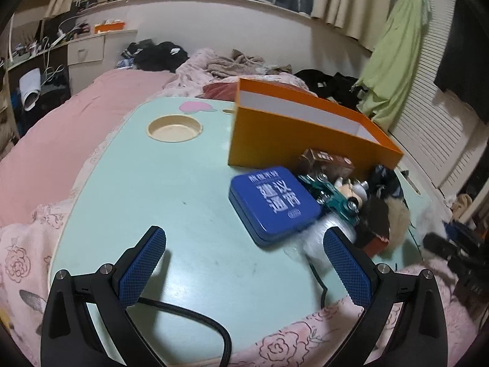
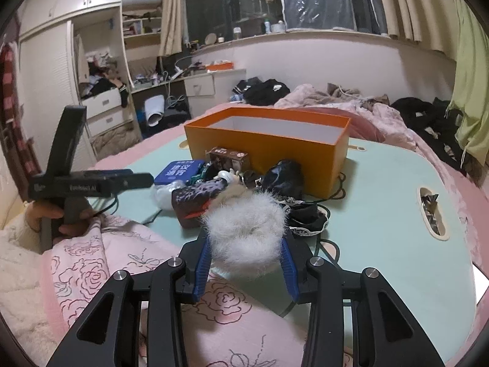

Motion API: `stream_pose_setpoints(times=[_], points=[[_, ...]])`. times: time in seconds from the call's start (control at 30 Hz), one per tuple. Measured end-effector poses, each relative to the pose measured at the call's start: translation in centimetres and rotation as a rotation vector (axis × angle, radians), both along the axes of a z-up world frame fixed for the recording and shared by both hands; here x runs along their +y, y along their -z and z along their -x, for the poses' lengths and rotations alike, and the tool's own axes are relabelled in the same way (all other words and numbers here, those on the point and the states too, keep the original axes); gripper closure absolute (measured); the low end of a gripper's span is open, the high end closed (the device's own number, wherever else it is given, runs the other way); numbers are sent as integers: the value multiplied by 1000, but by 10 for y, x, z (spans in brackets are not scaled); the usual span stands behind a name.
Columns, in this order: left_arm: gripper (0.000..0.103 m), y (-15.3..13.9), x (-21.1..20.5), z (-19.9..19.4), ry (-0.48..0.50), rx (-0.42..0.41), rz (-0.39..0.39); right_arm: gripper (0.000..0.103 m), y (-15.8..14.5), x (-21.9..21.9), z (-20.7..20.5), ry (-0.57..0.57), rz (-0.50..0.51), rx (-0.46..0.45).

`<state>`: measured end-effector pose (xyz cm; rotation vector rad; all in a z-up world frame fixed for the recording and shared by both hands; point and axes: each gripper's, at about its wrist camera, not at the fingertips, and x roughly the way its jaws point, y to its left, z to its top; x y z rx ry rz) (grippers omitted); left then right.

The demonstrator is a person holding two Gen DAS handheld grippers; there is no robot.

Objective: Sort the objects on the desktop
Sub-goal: 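Lift the white fluff with the right gripper while the left gripper grasps and lifts the blue tin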

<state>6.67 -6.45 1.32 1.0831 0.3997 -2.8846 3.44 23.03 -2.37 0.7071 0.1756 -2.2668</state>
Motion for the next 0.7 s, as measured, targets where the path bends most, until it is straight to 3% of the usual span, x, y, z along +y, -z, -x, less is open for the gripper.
stream_pose_setpoints(times=[0.27, 0.33, 0.4, 0.7], points=[[6, -8, 3, 49, -24, -109, 1, 63, 1, 6, 2, 10, 6, -17], [16, -6, 6, 59, -12, -146, 13, 63, 1, 6, 4, 12, 7, -20], [18, -1, 13, 68, 3, -193, 31, 62, 1, 7, 4, 13, 6, -21], [18, 3, 16, 70, 32, -199, 0, 62, 2, 8, 5, 15, 8, -31]])
